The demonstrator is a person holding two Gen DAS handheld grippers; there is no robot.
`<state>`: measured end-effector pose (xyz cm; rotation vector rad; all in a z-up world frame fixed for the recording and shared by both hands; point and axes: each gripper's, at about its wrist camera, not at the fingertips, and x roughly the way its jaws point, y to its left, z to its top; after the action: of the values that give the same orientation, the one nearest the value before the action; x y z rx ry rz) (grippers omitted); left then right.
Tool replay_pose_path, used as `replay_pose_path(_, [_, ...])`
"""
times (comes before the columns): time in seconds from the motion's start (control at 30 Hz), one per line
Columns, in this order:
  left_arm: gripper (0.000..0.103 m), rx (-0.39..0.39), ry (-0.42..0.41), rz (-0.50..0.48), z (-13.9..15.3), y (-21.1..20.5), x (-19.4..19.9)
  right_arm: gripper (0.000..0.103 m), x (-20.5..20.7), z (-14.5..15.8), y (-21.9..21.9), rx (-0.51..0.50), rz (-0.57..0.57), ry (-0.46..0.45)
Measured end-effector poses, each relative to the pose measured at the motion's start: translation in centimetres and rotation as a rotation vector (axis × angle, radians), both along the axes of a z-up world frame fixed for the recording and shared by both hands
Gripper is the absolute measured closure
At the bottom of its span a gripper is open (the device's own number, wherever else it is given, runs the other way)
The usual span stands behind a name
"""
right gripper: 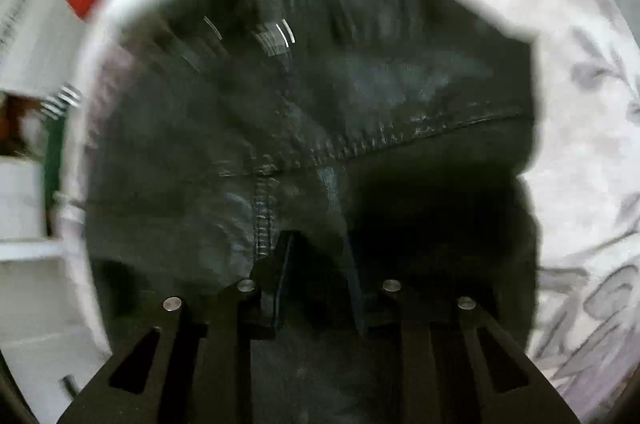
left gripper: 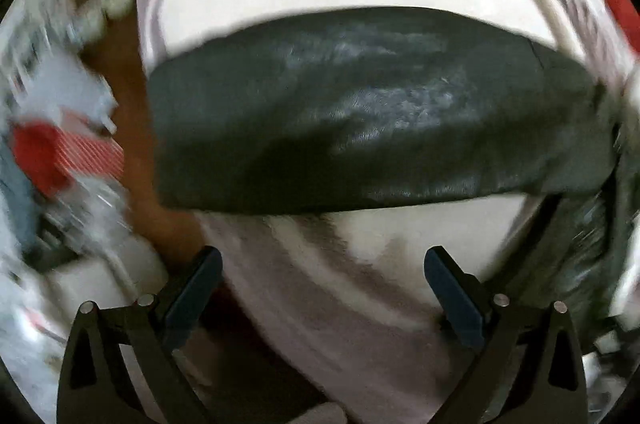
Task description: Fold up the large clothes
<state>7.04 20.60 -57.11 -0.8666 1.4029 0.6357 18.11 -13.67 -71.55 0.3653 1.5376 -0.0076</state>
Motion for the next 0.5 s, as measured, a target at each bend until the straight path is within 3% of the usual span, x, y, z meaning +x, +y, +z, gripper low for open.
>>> replay_pose_path(0.07, [0.000,-0.150,-0.114,0.131,-1.6,1.3,-1.3,0.075,-0.4,0.6,0.8,-0.045,0.010,-0.022])
replay_pose_path(0.13, [0.000,-0.258,-0.215,0.236,-2.9,2.6,-2.3,0.069,-1.1,1.8,0.9,-0.027,0.002,-0.048])
replay_pose_path(0.2, [0.000,-0.305,-0.293,0.359,-4.3,4.1,-3.1,0.061,-2.5,2.5,0.3,0.049,-0.048,-0.051])
replay_pose_path(0.3, [0.001,-0.314,-0.356,0.524,-5.3,5.7,-4.1,0.061,-4.3,3.0,-0.2,0.100,-0.119,-0.048])
replay_pose_path(0.33, [0.007,-0.297,-0.365,0.577,-5.2,6.1,-4.3,0.061,-4.7,3.2,-0.3,0.096,-0.123,-0.050])
replay_pose_path(0.4, [0.019,-0.254,-0.346,0.589,-4.4,6.2,-3.9,0.061,-4.4,2.8,-0.4,0.071,-0.116,-0.055])
replay_pose_path(0.43, [0.033,-0.228,-0.329,0.564,-3.8,6.2,-3.4,0.061,-4.5,2.8,0.1,0.055,-0.107,-0.055])
replay_pose_path(0.47, [0.055,-0.189,-0.297,0.523,-3.2,6.2,-3.1,0.061,-4.2,3.0,0.5,0.037,-0.096,-0.053])
replay_pose_path(0.5, [0.064,-0.166,-0.284,0.500,-2.9,6.2,-3.2,0.061,-3.9,3.0,1.1,0.016,-0.088,-0.053])
